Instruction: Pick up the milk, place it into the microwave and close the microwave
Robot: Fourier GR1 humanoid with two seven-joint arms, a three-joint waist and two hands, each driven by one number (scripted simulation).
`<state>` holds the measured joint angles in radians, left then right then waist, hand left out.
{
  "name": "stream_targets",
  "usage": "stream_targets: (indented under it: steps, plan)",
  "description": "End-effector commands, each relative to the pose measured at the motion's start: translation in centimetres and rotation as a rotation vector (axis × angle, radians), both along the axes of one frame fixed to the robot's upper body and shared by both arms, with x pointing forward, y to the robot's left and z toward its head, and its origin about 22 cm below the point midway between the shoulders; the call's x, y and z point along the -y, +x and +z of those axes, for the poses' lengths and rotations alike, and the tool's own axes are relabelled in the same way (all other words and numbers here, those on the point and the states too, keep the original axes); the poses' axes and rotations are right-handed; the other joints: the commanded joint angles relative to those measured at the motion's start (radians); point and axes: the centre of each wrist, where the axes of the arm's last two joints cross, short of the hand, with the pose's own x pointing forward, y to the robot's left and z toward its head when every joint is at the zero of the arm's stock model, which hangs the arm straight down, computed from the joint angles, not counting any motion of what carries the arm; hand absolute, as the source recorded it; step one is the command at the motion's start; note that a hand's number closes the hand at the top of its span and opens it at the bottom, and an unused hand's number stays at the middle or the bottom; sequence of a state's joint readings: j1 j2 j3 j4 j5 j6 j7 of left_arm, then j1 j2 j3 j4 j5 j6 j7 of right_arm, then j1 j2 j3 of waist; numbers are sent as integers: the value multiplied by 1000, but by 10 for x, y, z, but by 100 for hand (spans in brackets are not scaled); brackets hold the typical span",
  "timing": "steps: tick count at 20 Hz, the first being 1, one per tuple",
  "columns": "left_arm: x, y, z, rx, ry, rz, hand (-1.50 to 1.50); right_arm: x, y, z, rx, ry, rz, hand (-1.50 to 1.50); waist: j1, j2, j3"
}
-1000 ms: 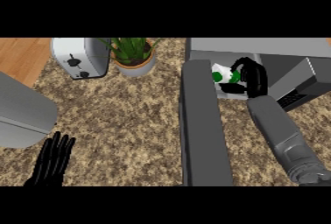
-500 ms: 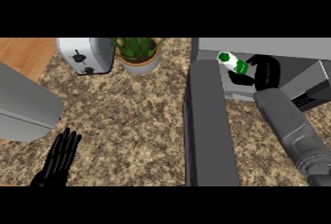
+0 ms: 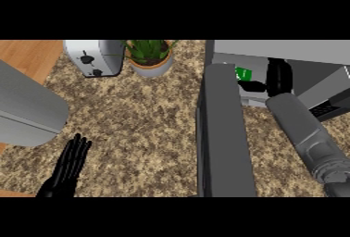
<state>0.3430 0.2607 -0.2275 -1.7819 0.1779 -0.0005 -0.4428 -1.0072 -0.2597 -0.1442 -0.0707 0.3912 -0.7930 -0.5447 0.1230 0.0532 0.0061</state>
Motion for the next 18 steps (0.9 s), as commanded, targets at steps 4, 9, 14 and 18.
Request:
stream_targets:
  steps: [4,9,14,18]
  plan:
    - [3,2,2,9,-17,-37,-150,-14,2,0,-21,106,119,-150,-2,-2,1]
    - [8,3,-5,12,-29,-27,-150,-17,-20,-34,6,190,199,-150,-29,-8,0]
    - [19,8,-4,9,-25,-64,-150,-8,-17,-29,16,300,191,-150,-41,-14,-1]
    - [24,3,1,20,-21,-63,-150,4,-32,-48,-1,379,195,-150,-53,-23,-1]
